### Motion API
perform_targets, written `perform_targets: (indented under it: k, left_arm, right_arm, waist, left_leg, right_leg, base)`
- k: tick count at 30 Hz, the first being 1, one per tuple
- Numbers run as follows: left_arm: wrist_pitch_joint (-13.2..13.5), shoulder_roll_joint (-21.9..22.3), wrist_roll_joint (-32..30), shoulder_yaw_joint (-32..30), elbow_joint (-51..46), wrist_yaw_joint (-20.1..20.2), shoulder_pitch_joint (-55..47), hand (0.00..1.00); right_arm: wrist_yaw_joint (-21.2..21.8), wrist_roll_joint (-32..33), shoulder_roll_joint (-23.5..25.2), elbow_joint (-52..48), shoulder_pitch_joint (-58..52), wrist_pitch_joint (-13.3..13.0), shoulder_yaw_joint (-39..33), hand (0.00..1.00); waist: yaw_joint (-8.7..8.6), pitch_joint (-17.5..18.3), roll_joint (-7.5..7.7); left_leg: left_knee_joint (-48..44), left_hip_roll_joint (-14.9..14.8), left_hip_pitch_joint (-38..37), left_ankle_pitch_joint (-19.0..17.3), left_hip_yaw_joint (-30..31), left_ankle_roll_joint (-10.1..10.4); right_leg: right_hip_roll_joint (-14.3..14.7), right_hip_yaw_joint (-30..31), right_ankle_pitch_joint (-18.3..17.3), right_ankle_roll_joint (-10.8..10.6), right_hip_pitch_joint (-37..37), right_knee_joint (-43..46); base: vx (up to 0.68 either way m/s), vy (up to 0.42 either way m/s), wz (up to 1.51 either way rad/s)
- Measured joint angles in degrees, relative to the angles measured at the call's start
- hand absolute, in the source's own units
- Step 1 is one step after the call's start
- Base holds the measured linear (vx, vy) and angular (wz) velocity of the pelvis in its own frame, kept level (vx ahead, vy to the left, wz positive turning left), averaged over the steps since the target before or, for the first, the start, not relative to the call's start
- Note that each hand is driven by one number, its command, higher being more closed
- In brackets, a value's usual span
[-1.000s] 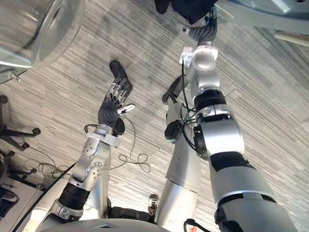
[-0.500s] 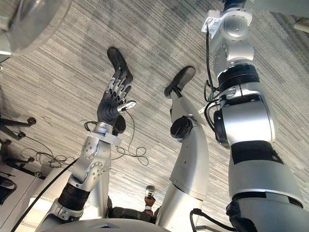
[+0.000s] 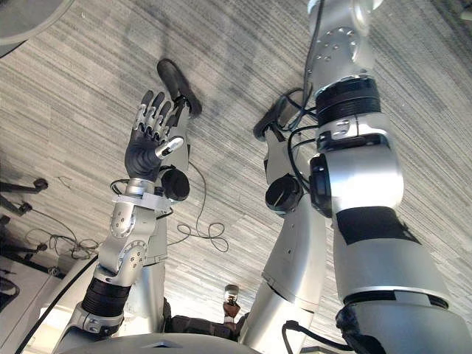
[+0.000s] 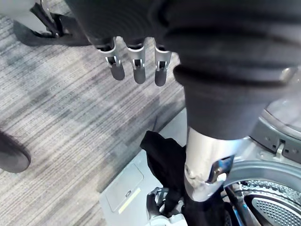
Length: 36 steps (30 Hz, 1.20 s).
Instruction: Pick up the laundry basket with both hands and put the clothes into the washing machine.
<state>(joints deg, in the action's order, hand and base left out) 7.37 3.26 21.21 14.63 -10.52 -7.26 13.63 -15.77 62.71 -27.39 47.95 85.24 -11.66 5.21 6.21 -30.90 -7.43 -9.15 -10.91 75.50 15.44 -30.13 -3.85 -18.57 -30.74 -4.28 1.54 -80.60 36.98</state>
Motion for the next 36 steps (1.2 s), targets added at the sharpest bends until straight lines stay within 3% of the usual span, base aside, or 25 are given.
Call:
perform_targets:
  k: [6,8,11,12,13,14,15,16,17,20,22,25,31,36]
  left_arm:
    - [-0.10,0.27,-0.02,2.37,5.33,-0.04,4.14,0.00]
    - [-0.10,1.15,-0.02,3.33,5.44,-0.07,4.75,0.00]
    - [-0.11,2.06,-0.02,3.91,6.43,-0.26,4.92,0.00]
    - [-0.20,2.24,-0.02,4.07,6.79,-0.41,4.89,0.00]
    - [-0.23,2.45,-0.02,4.29,6.75,-0.90,4.78,0.00]
    - [-0.24,2.43,-0.02,4.28,6.77,-1.14,4.76,0.00]
    - [-0.28,2.43,-0.02,4.28,6.86,-1.19,4.76,0.00]
    - [-0.26,2.37,-0.02,4.50,7.43,-1.21,4.55,0.00]
    - [-0.40,2.10,-0.02,6.25,9.34,-1.17,3.68,0.00]
    - [-0.42,2.25,-0.01,6.36,9.66,-1.12,4.16,0.00]
    - [-0.44,2.47,-0.01,6.36,11.50,-1.12,4.89,0.00]
    - [-0.44,2.53,-0.02,6.31,12.85,-1.10,4.97,0.00]
    - [-0.50,2.48,-0.02,6.39,13.60,-0.93,4.91,0.00]
    - [-0.49,2.50,0.57,6.40,13.39,-0.88,4.86,0.00]
  right_arm:
    - [-0.06,8.32,7.40,-6.99,-2.82,-2.30,-3.74,1.00]
    - [-0.21,9.68,8.37,-7.13,-3.84,-3.00,-6.10,1.00]
    - [-4.16,11.99,11.22,-11.20,-5.46,-3.51,-10.48,1.00]
    - [-4.94,13.01,11.84,-12.13,-6.53,-4.60,-11.24,1.00]
    - [-4.25,13.51,12.80,-17.46,-8.55,-9.65,-12.30,1.00]
    - [-3.97,13.49,12.65,-22.49,-8.19,-13.10,-13.67,1.00]
    - [-3.76,13.45,12.08,-25.77,-7.50,-14.91,-14.73,1.00]
    - [-4.23,15.71,10.97,-27.69,-6.33,-15.19,-15.47,1.00]
    - [-4.10,15.47,12.30,-27.71,-8.93,-17.35,-15.32,1.00]
    - [-4.38,14.31,13.43,-30.70,-9.81,-18.91,-15.98,1.00]
    - [-4.68,13.41,13.65,-31.36,-9.80,-20.66,-17.22,1.00]
    - [-5.11,13.41,13.98,-31.40,-9.67,-21.69,-18.54,1.00]
    - [-9.36,13.30,15.52,-30.80,-6.46,-22.13,-20.00,1.00]
    - [-16.20,7.68,15.56,-20.35,-1.18,-21.53,-16.82,1.00]
  waist:
    - [-0.41,0.03,0.01]
    - [-0.07,0.03,0.00]
    - [-0.14,0.05,-0.01]
    - [-0.13,0.06,-0.01]
    - [-0.04,0.06,-0.01]
    - [-0.06,0.06,-0.02]
    - [-0.10,0.06,-0.02]
    - [-0.12,0.80,0.06]
    - [1.20,6.00,0.21]
    - [1.61,6.02,0.24]
    - [2.20,6.02,0.24]
    - [2.49,6.02,0.24]
    - [2.57,6.01,0.26]
    - [1.97,6.00,0.28]
  left_leg:
    - [0.25,-0.96,-7.10,-0.16,-1.24,0.14]
    - [0.60,-1.06,-8.36,-1.28,-1.28,1.65]
    - [1.77,-1.06,-11.12,-2.28,-1.36,3.00]
    - [1.54,-1.06,-11.85,-2.28,-1.36,3.00]
    - [0.74,-1.24,-12.70,-2.27,-1.36,2.98]
    - [-0.37,-1.67,-12.88,-2.23,-1.37,2.94]
    - [-1.11,-1.90,-13.10,-2.23,-1.38,2.94]
    - [-2.09,-2.10,-13.05,-2.37,-1.40,2.75]
    - [-3.48,-2.31,-10.13,-3.21,-1.42,1.64]
    - [-5.74,-2.97,-9.51,-4.03,-1.50,-0.05]
    - [-8.60,-3.83,-8.93,-5.80,-2.08,-2.73]
    - [-11.83,-4.32,-8.43,-7.36,-1.86,-4.66]
    - [-11.88,-4.23,-8.86,-8.38,-2.10,-3.90]
    - [-10.73,-4.20,-10.80,-8.79,-3.95,-3.32]
  right_leg:
    - [1.27,-0.45,1.52,-0.62,7.35,-2.88]
    - [1.90,-0.59,1.63,-0.79,8.99,-4.20]
    - [2.85,-0.96,2.03,-1.37,12.39,-6.40]
    - [2.84,-0.83,2.07,-1.40,13.17,-6.32]
    - [2.87,-0.61,2.76,-1.44,14.33,-6.34]
    - [2.93,-0.62,3.20,-1.20,14.98,-6.32]
    - [2.97,-0.61,3.36,-0.99,15.52,-6.36]
    - [2.99,-0.27,3.37,-1.01,15.58,-6.38]
    - [3.12,0.32,3.38,-1.02,13.00,-6.59]
    - [3.81,0.57,4.54,-0.14,13.74,-8.38]
    - [4.00,0.74,5.49,0.57,14.15,-8.90]
    - [3.88,1.59,5.61,0.48,14.68,-8.64]
    - [3.89,2.10,5.98,-0.12,14.73,-9.67]
    - [4.69,3.55,8.19,-0.81,15.82,-12.50]
  base:
    - [-0.08,-0.056,-0.24]
    - [-0.01,-0.019,-0.06]
    - [0.00,-0.013,-0.01]
    - [0.00,-0.028,0.06]
    - [0.00,-0.046,0.04]
    - [0.00,-0.042,0.00]
    - [-0.01,-0.043,-0.07]
    - [-0.01,-0.054,-0.07]
    - [0.00,-0.045,-0.10]
    - [-0.02,-0.032,-0.14]
    - [-0.04,-0.024,-0.13]
    - [-0.06,-0.042,-0.09]
    - [-0.09,-0.058,-0.07]
    - [-0.10,-0.072,-0.18]
